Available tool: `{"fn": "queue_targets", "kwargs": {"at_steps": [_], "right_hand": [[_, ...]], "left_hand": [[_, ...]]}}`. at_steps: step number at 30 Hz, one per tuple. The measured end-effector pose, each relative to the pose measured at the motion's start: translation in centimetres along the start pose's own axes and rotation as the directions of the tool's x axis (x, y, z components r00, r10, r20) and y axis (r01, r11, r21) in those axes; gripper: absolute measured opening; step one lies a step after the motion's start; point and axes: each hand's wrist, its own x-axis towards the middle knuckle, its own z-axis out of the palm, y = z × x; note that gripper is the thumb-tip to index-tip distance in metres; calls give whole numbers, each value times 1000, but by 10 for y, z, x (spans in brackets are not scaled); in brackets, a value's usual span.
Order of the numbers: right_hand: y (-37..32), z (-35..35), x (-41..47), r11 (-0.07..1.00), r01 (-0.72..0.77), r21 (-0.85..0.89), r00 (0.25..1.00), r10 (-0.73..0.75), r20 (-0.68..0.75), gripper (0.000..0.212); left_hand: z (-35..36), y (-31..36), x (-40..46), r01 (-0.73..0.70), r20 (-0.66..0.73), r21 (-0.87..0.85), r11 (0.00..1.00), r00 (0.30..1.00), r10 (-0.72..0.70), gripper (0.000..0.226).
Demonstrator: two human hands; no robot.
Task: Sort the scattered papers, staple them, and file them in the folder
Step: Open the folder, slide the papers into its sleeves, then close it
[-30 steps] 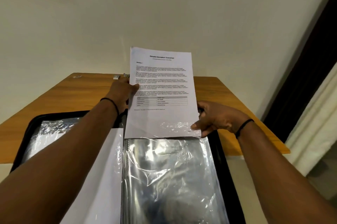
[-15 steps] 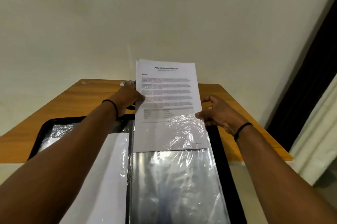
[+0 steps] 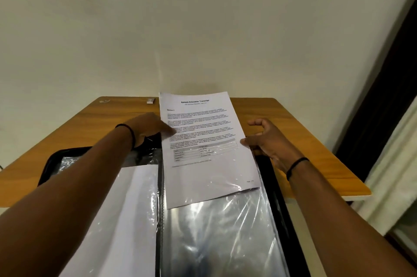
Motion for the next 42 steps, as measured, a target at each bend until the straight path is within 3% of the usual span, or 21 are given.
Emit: {"fn": "queue_targets", "kwargs": {"at_steps": [5,8,16,20,23,27,34,42], "right_hand": [[10,0,3,1000,7,11,1000,-7,29,60],[19,4,1,999,11,32,1000,-11,18,59],[40,15,3,996,37,87,998,-40,39,59],[44,15,3,993,57,105,998,-59,9,58],[47,17,4,992,74,105,997,-76,10,58],[49,17,7,992,80,97,996,-83,29,58],[48,17,4,988,74,137,996,-79,31,57],[48,18,-1,981,85,175,996,-90,22,58]], "left_hand": [[11,2,14,-141,-165,-289,947,982,96,28],[14,3,20,-172,-228,-423,890,970,80,27],[35,-16,37,-86,-161,-465,881,987,11,17],[35,-31,42,1,-144,-387,922,988,-61,45],[33,-34,36,10,-125,-284,959,991,-47,36],[26,-36,32,-85,-143,-152,985,988,63,13],[31,-38,14,-161,-83,59,985,983,165,39],[58,-40,-2,-423,17,247,872,902,432,28]]}}
